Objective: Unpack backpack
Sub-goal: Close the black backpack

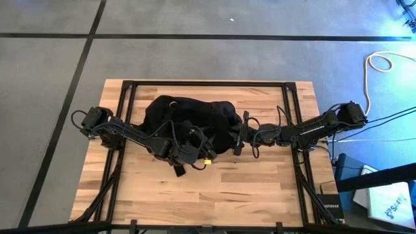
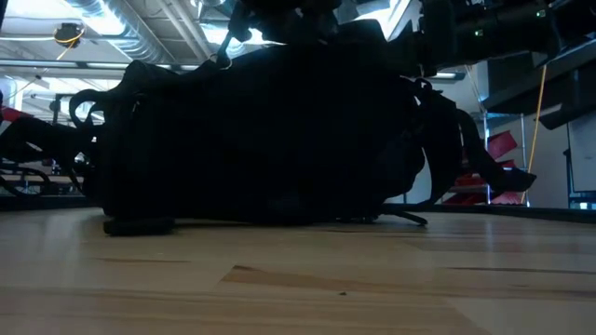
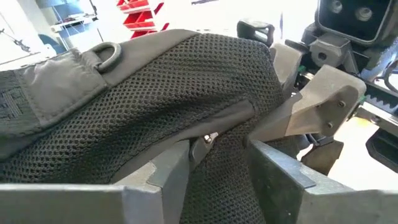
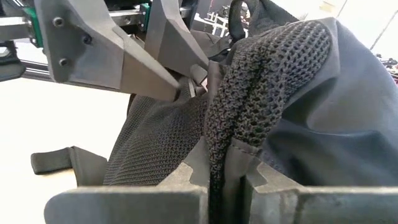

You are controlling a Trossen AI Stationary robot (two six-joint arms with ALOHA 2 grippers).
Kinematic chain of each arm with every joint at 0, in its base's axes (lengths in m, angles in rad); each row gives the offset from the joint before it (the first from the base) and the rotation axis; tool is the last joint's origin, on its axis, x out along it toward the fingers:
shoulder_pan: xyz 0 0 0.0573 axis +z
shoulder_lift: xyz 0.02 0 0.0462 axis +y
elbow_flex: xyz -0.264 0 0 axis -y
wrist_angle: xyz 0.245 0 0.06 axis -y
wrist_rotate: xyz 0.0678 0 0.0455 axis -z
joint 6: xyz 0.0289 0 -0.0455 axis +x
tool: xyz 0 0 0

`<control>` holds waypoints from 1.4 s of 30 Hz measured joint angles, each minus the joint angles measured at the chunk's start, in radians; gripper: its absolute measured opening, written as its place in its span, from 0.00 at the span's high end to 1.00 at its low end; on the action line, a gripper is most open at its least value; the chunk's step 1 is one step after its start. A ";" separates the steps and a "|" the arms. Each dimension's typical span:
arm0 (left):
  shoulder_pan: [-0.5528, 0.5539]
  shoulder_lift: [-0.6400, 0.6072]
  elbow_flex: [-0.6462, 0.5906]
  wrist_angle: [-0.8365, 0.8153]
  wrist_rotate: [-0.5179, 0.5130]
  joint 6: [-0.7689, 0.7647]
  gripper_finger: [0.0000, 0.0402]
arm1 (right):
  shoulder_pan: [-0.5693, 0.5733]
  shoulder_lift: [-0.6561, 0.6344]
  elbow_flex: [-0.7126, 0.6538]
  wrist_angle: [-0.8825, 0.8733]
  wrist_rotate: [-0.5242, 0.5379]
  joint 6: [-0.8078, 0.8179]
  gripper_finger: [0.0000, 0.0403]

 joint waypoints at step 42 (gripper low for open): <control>0.011 -0.002 0.001 -0.110 -0.085 -0.149 1.00 | 0.000 0.002 0.002 -0.011 0.011 -0.005 0.99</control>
